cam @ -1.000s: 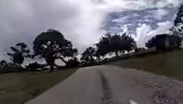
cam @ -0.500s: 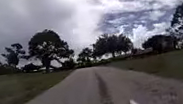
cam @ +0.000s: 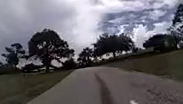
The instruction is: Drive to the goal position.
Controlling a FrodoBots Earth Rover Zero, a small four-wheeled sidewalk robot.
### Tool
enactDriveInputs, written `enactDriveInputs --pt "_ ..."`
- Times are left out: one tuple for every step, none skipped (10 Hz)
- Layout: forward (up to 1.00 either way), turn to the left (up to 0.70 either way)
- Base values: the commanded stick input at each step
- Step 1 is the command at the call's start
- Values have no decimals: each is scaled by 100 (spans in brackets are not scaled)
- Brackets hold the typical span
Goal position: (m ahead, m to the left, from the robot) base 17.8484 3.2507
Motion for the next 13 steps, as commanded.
enactDriveInputs --pt "70 0" --pt "70 0" --pt "70 0" --pt "70 0" --pt "70 0" --pt "70 0" --pt "70 0" --pt "70 0" --pt "70 0" --pt "70 0" --pt "70 0" --pt "70 0" --pt "70 0"
